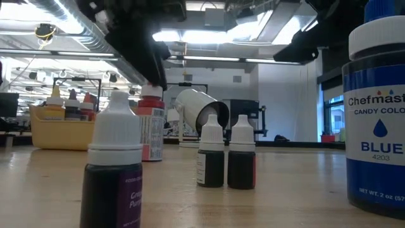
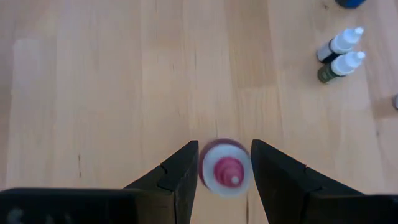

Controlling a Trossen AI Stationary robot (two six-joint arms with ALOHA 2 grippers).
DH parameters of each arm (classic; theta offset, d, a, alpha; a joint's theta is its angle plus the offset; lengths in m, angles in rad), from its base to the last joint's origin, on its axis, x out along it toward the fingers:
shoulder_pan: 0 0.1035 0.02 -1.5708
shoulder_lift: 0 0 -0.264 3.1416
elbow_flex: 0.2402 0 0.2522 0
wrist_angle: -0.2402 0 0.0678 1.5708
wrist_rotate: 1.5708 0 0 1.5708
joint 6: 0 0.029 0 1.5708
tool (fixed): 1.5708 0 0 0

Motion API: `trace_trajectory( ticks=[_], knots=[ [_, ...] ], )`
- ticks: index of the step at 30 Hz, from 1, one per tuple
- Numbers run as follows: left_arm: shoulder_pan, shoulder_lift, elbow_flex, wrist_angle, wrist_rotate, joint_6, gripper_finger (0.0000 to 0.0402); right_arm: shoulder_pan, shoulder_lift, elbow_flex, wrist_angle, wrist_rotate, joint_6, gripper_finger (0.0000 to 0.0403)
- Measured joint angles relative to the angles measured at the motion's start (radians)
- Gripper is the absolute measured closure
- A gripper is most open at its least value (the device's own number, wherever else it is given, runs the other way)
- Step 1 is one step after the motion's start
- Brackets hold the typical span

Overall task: Pick & Place food coloring
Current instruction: Put the large pink food coloring bottle into the bin

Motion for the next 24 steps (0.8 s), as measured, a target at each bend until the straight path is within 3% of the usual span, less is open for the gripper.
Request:
trace_trajectory(
  ticks=[24],
  knots=[
    [0.0,0.035,0.0,0.0,0.036,-0.044,0.0259,0.0,0.0,0.0,-0.003,0.0,-0.002,0.0086]
  ],
)
